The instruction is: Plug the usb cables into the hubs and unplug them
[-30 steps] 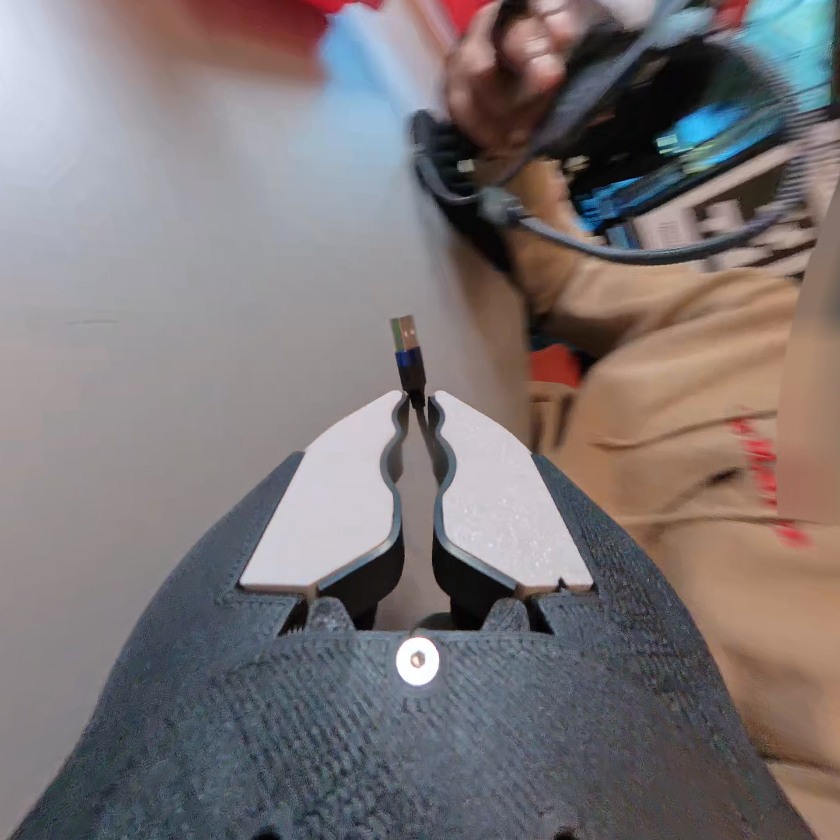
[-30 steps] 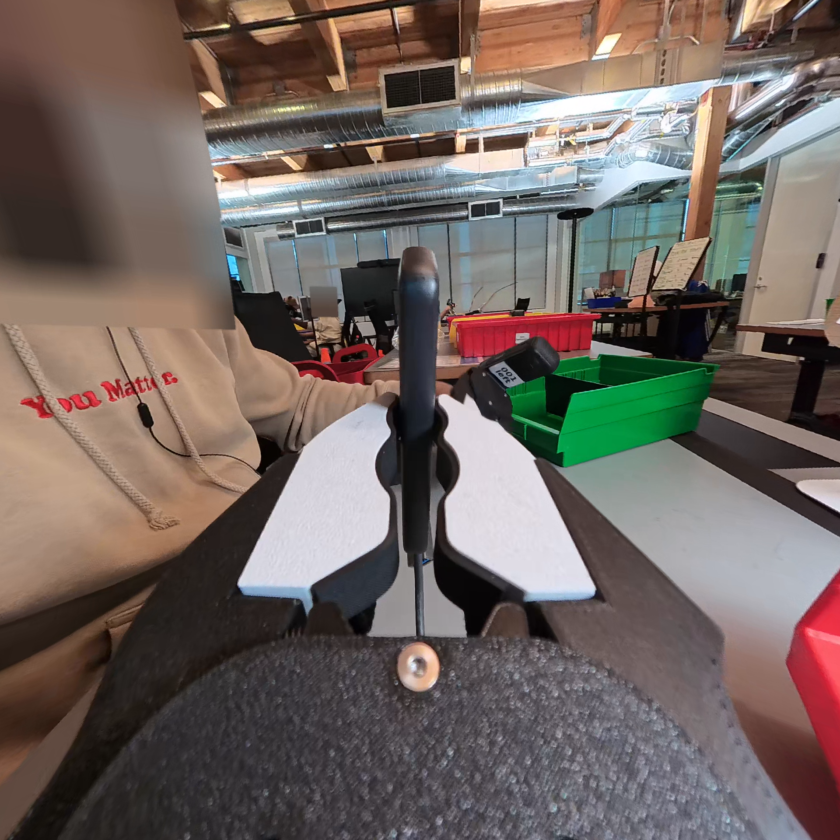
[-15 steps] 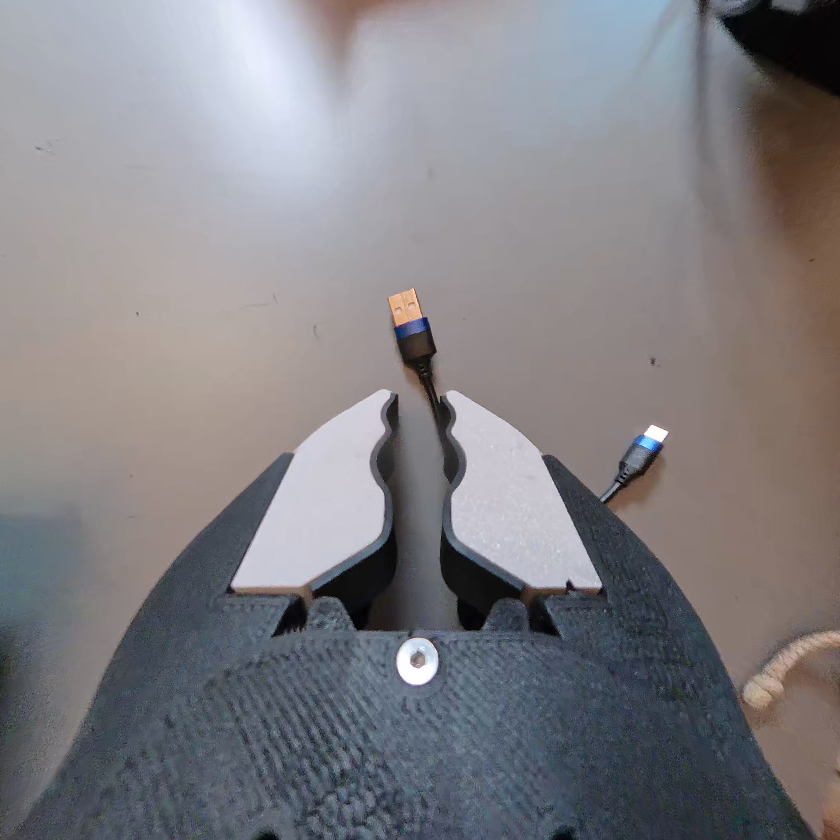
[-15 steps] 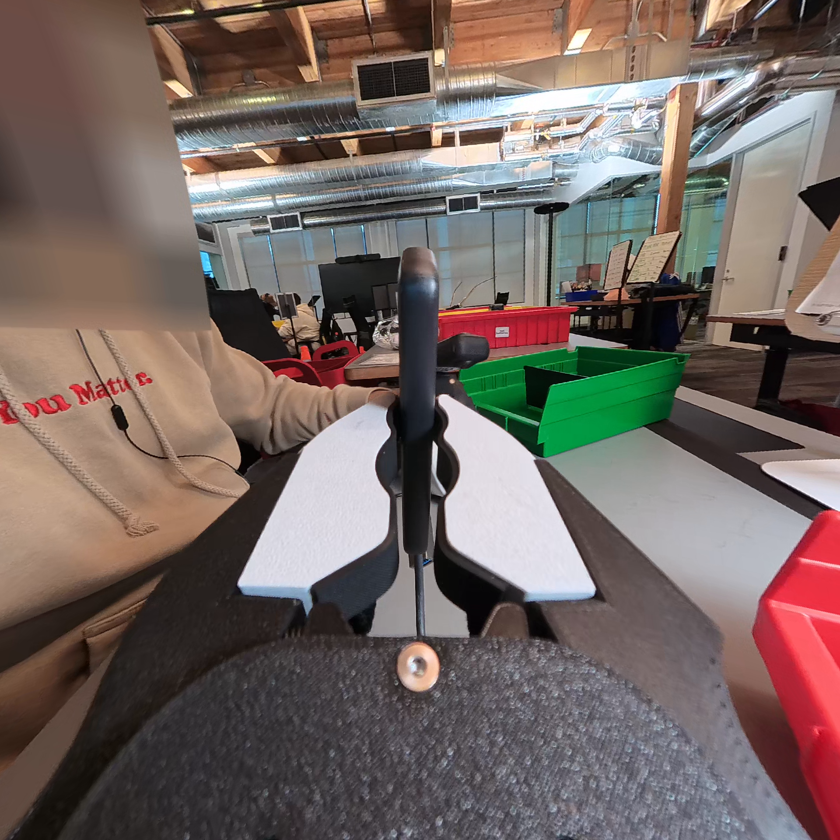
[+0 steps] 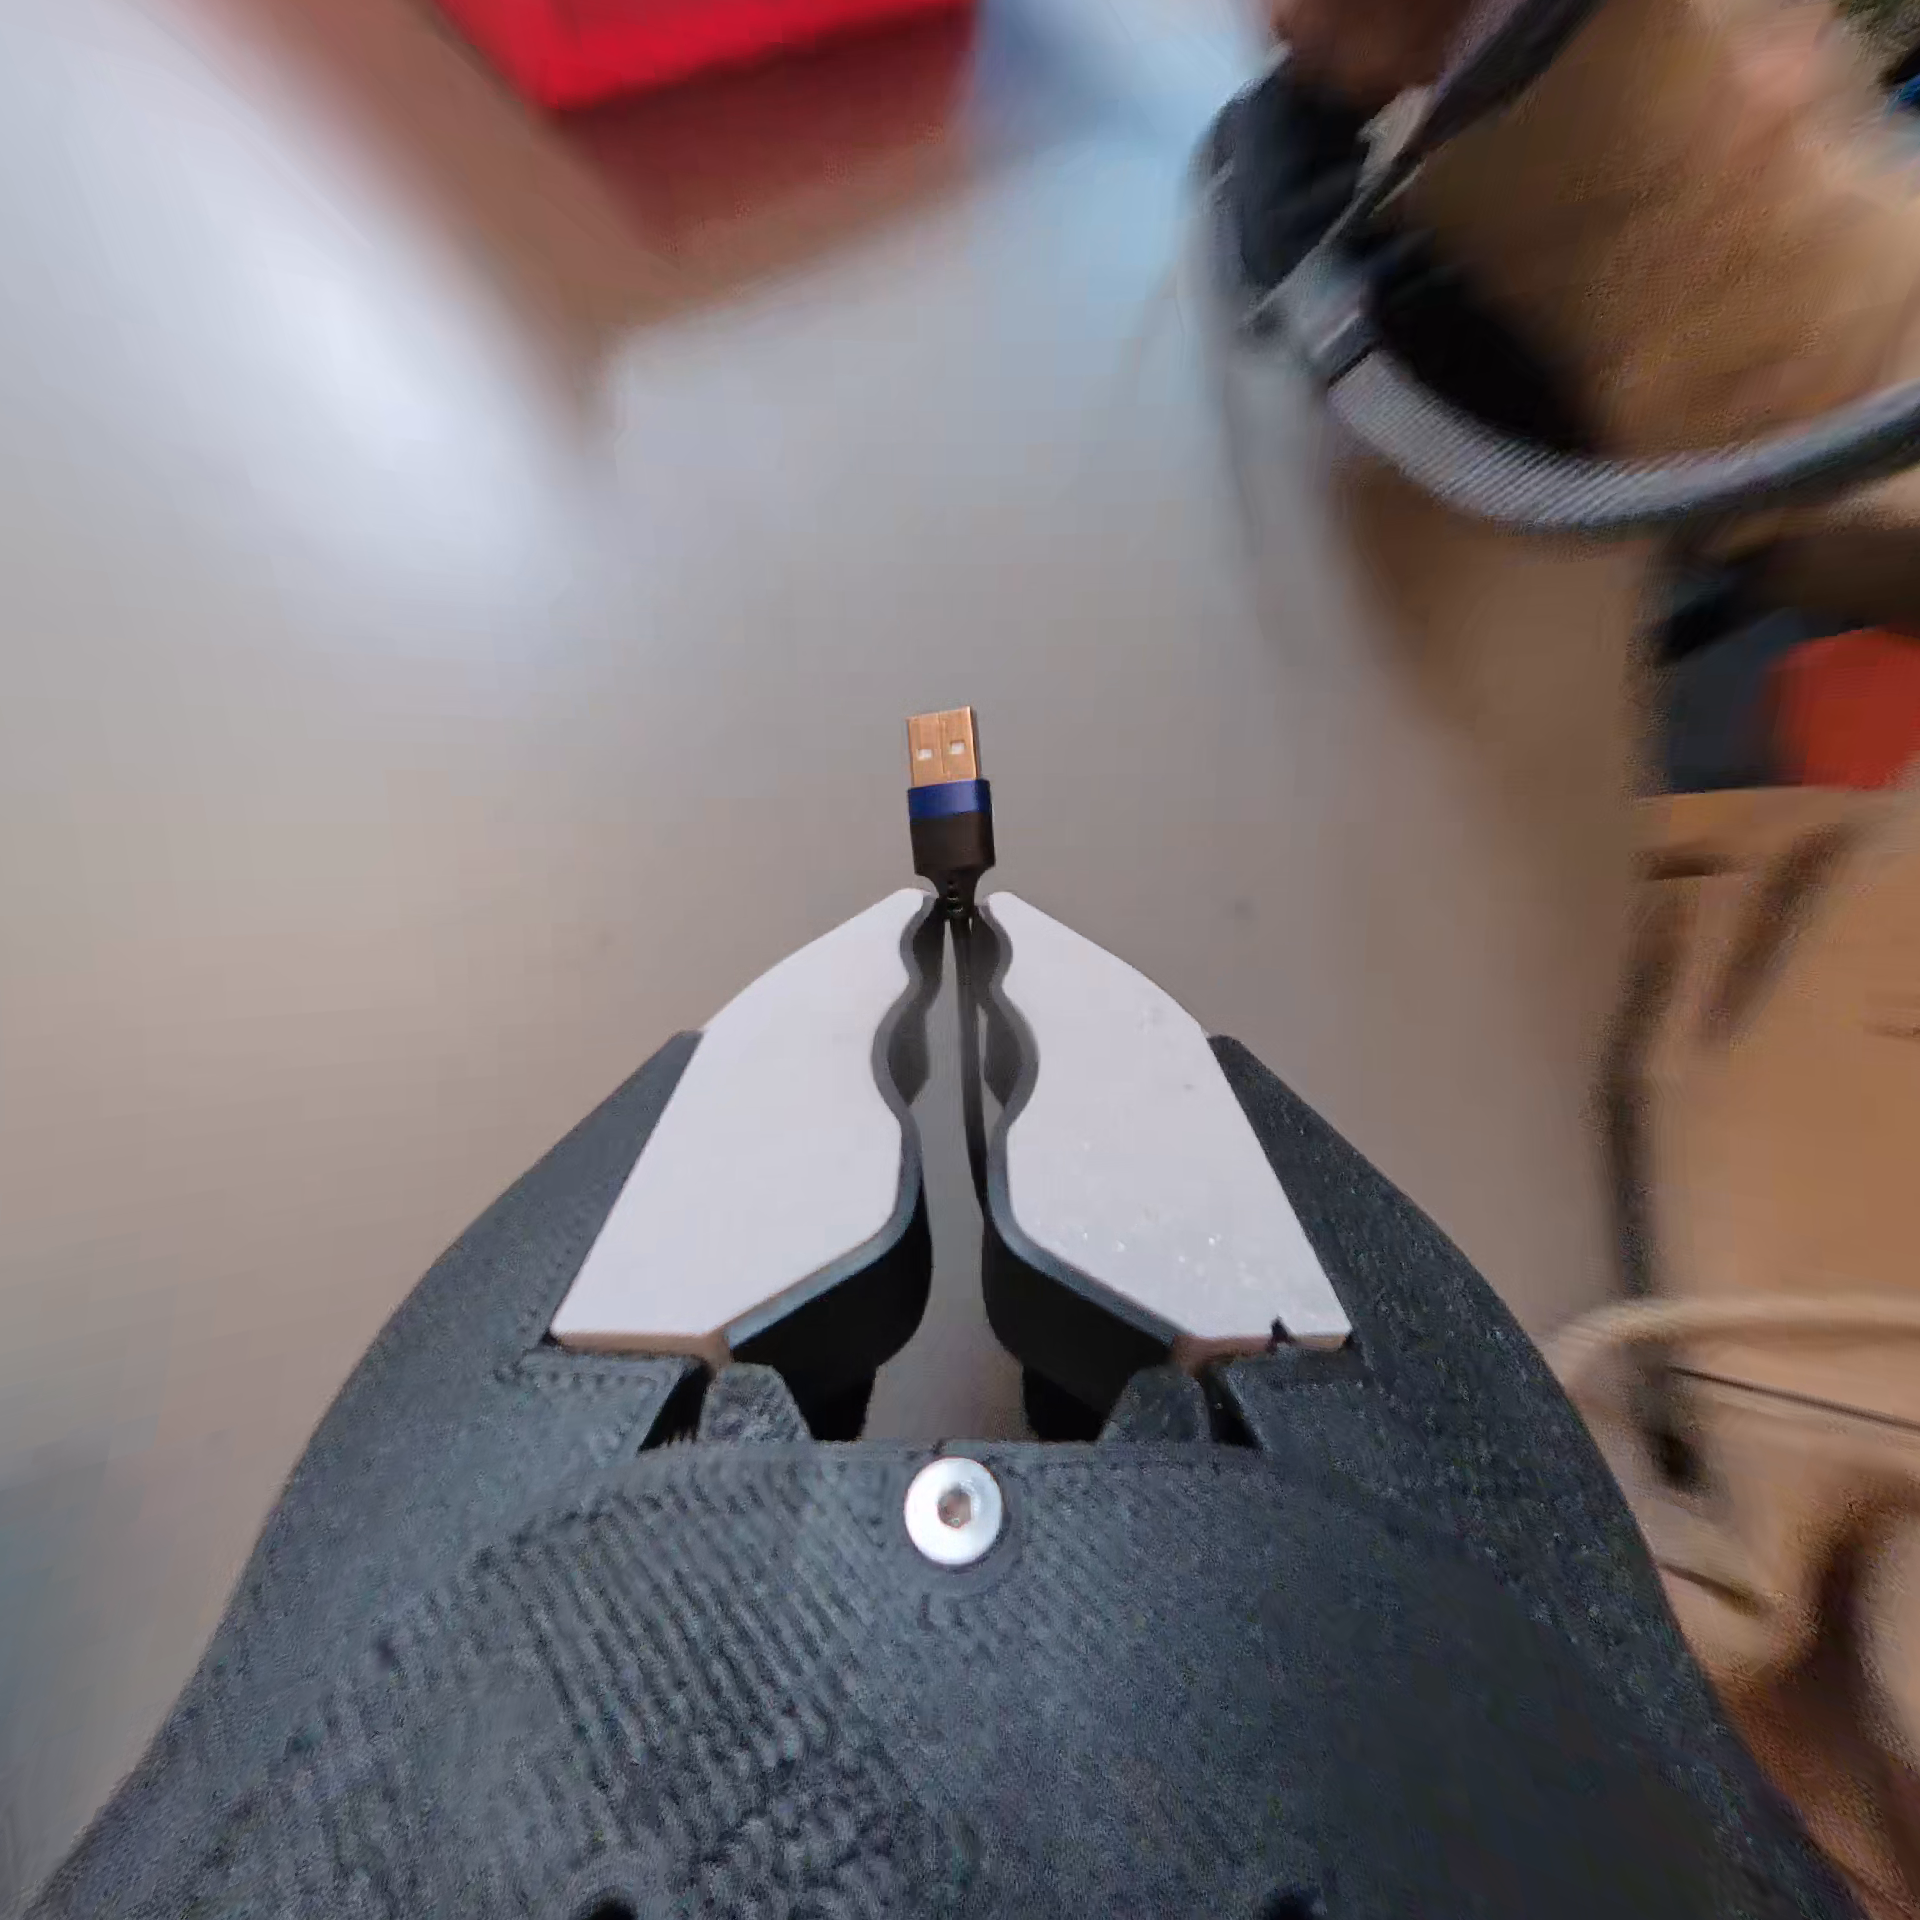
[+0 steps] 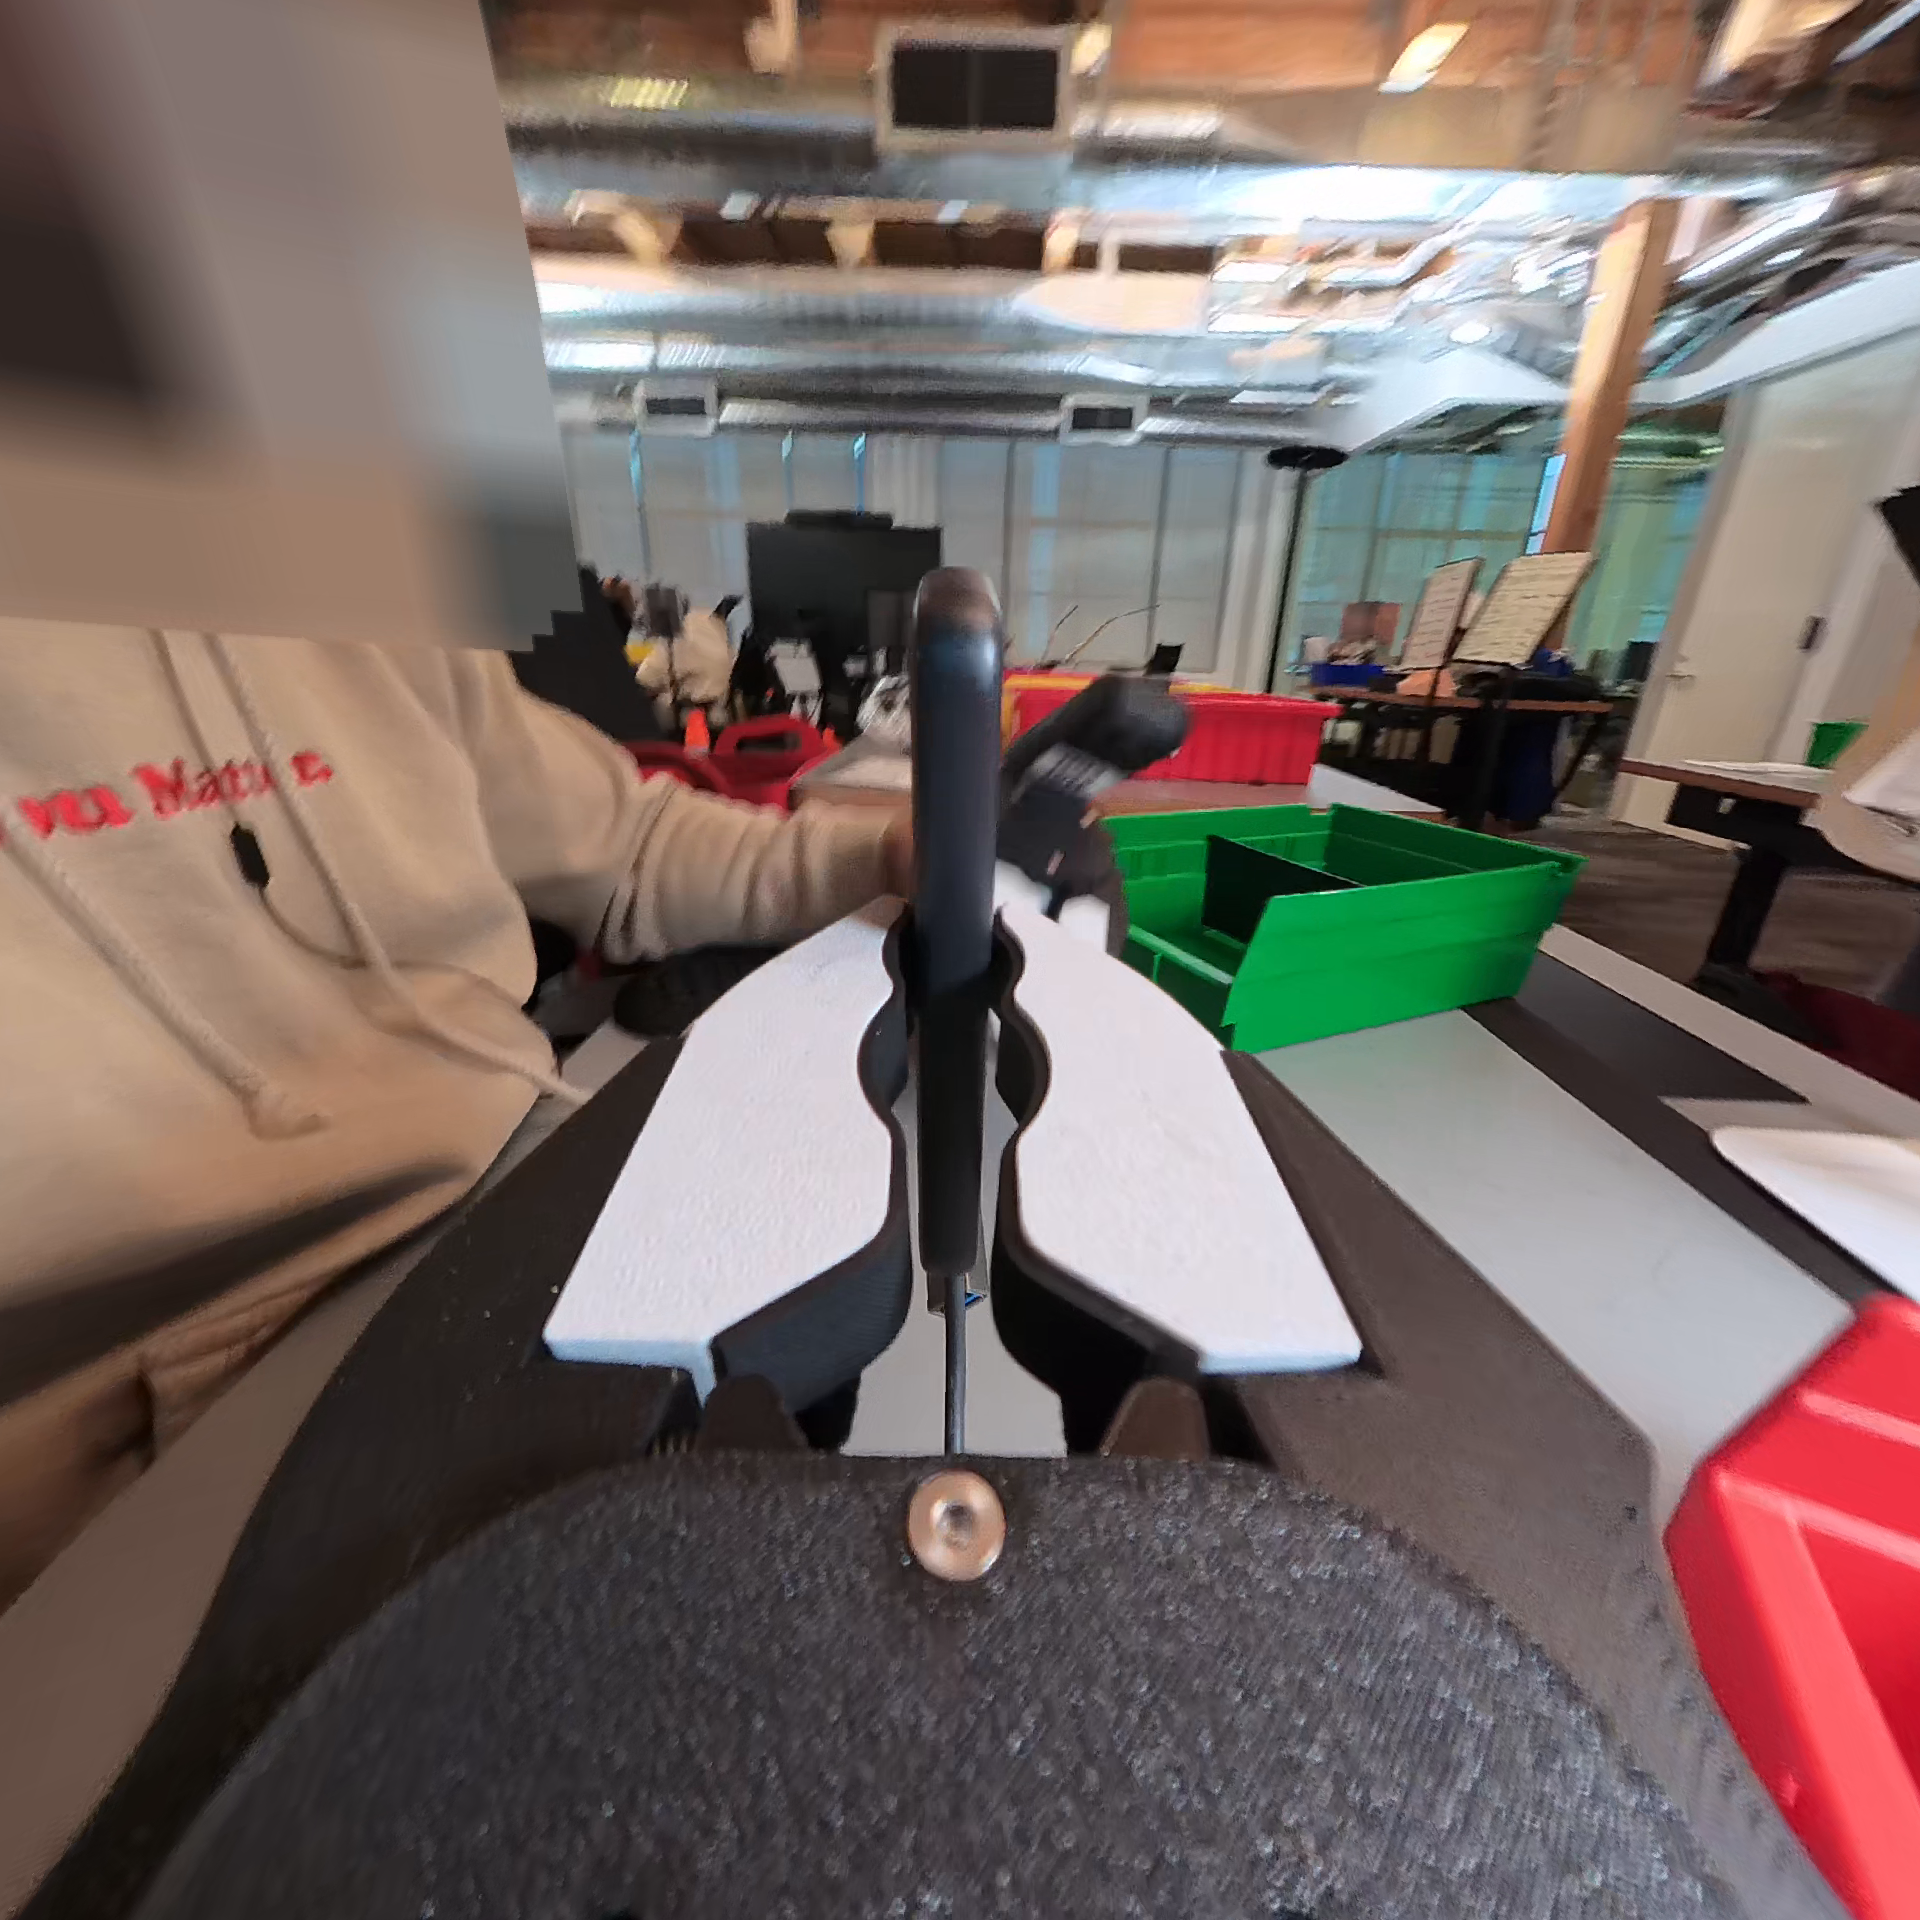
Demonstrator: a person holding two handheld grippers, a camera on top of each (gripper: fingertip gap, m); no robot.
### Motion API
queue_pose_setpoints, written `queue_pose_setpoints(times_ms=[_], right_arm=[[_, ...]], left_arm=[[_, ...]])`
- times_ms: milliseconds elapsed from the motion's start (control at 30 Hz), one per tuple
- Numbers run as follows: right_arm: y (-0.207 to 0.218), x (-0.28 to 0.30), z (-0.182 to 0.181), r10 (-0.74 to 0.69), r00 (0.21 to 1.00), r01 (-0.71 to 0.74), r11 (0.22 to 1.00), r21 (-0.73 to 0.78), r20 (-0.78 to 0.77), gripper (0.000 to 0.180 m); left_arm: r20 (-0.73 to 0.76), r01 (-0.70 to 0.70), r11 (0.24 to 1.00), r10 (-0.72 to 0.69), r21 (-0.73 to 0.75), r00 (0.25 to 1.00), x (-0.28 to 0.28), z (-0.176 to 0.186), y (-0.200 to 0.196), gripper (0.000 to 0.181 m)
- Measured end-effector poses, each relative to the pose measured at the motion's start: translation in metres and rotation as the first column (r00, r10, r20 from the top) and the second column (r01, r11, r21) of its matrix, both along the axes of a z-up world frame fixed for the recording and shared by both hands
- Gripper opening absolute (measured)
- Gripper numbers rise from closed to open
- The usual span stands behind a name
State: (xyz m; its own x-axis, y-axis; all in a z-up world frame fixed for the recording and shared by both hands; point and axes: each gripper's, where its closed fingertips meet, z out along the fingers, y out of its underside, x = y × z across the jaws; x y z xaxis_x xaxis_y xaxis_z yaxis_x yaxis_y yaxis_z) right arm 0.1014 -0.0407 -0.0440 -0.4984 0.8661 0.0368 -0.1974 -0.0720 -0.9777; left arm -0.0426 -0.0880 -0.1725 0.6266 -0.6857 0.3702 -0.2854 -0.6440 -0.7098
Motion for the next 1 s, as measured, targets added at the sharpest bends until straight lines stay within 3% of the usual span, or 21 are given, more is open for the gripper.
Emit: queue_pose_setpoints(times_ms=[33, 200, 400, 600, 1000], right_arm=[[-0.005, -0.001, 0.001, 0.017, 1.0, -0.018, 0.999, 0.036, 0.012, 0.012], [-0.041, -0.01, -0.001, 0.114, 0.989, -0.132, 0.968, 0.215, 0.095, 0.012], [-0.074, -0.017, -0.007, 0.217, 0.964, -0.252, 0.93, 0.267, 0.154, 0.012], [-0.08, -0.021, -0.009, 0.248, 0.949, -0.295, 0.916, 0.271, 0.194, 0.012], [-0.081, -0.027, -0.017, 0.252, 0.944, -0.302, 0.922, 0.245, 0.213, 0.012]], left_arm=[[0.101, 0.056, 0.998, -0.052, -0.034, 0.994, 0.005, 0.021, -0.007, 0.005], [0.369, 0.345, 0.933, -0.285, -0.107, 0.885, 0.038, 0.093, -0.039, 0.005], [0.575, 0.551, 0.813, -0.363, -0.19, 0.733, 0.087, 0.1, -0.068, 0.005], [0.675, 0.572, 0.783, -0.287, -0.244, 0.68, 0.107, 0.085, -0.068, 0.005], [0.721, 0.477, 0.836, -0.151, -0.272, 0.676, 0.101, 0.075, -0.053, 0.005]])
